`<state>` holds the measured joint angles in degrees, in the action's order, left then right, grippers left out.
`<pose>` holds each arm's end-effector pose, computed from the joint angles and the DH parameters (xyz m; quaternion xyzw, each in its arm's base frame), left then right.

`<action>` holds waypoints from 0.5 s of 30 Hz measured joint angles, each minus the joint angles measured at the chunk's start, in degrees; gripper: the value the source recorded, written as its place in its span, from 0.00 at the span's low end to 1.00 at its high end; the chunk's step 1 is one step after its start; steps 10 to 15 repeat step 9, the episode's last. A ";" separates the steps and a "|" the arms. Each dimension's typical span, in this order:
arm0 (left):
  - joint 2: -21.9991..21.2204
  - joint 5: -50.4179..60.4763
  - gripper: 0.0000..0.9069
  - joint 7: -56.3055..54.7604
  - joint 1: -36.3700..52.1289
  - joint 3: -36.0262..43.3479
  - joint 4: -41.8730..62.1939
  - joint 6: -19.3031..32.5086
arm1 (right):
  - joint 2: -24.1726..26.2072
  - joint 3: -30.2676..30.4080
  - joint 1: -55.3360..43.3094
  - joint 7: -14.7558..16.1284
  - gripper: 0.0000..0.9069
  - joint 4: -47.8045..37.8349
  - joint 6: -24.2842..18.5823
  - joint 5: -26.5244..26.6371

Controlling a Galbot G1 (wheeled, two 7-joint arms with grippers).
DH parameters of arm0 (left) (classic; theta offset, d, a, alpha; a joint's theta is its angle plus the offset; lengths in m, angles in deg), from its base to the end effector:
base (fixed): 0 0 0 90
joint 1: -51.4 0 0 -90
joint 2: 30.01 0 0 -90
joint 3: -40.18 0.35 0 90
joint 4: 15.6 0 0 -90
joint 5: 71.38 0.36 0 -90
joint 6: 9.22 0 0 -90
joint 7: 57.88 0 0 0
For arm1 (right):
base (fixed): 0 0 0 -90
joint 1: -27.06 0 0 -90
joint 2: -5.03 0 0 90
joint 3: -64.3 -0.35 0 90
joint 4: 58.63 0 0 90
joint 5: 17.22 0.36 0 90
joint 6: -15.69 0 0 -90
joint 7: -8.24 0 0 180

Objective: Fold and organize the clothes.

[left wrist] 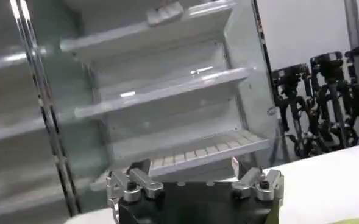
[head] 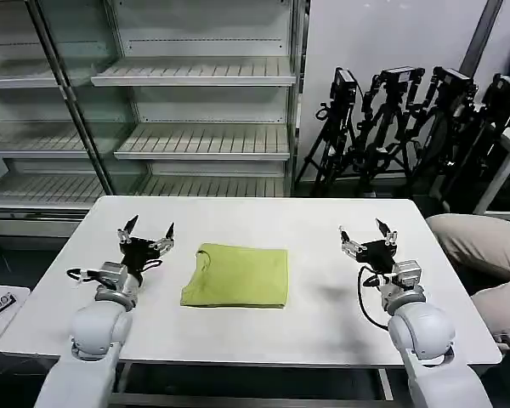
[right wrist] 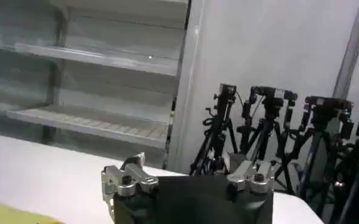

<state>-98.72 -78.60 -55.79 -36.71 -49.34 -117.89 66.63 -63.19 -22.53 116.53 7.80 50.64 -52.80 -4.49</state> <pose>0.3600 0.0965 -0.2440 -0.0313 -0.9917 -0.1243 0.0055 0.3413 -0.0683 -0.2185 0.0565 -0.9942 0.0864 0.0294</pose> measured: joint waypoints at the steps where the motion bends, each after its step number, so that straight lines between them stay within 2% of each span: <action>1: 0.27 0.28 1.00 0.37 -0.05 -0.41 0.20 0.56 | -0.10 0.13 -0.11 0.04 1.00 -0.26 -0.33 -0.25; 9: 1.96 2.46 1.00 2.53 -0.17 -1.91 1.35 4.76 | -0.90 1.44 -1.00 -0.32 1.00 -1.89 -2.66 -2.92; 15: 1.96 2.46 1.00 2.53 -0.17 -1.91 1.35 4.76 | -0.90 1.44 -1.00 -0.32 1.00 -1.89 -2.66 -2.92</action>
